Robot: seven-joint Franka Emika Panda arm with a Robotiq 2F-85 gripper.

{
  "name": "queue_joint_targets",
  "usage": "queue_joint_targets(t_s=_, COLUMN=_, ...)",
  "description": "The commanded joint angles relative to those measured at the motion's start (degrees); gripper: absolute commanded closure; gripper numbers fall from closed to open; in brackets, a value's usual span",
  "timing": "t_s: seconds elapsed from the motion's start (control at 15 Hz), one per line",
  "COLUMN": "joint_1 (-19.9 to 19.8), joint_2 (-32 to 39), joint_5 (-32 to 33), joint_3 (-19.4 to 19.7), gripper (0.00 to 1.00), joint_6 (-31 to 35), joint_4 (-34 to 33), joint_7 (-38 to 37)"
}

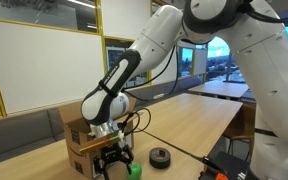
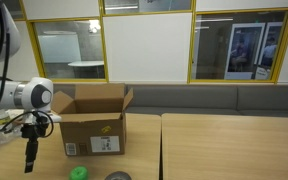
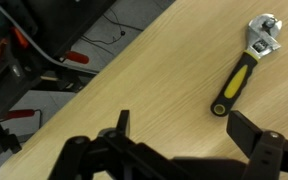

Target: Put the objects on the table and put them in the box, then slide the box to the right

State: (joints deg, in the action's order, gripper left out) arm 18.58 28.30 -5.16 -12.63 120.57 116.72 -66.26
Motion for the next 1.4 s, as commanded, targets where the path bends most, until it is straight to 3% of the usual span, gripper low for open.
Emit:
queue_joint_targets(t_s=0.0, joint_1=3.0, joint_2=3.1, joint_5=-1.2, joint_3=2.2, gripper=0.00, joint_6=2.9, joint_4=-5.3, joint_7=-5.4)
queue_joint_targets(t_s=0.27, joint_1=5.5, joint_2=2.3, joint_5=0.7, joint_3=4.0, gripper=0.00, joint_6=5.8, joint_4=-6.7, joint_7=-11.7)
queue_joint_targets(t_s=0.6, joint_1=9.4, joint_2=0.1, joint_5=9.0, joint_3=6.0, gripper=0.00, joint_6=4.2, joint_4=-7.4, joint_7=-18.2)
queue_joint_targets(t_s=0.8, joint_1=10.9, joint_2=0.3, joint_5=12.7, joint_3=5.3, gripper=0.00, joint_6=2.0, joint_4=-8.1, joint_7=-21.2)
queue_joint_targets(t_s=1.33, joint_1=13.0, joint_2=0.4, joint_5=9.0, joint_3=1.6, gripper=0.00, joint_6=1.0, joint_4=-7.5, joint_7=-27.1)
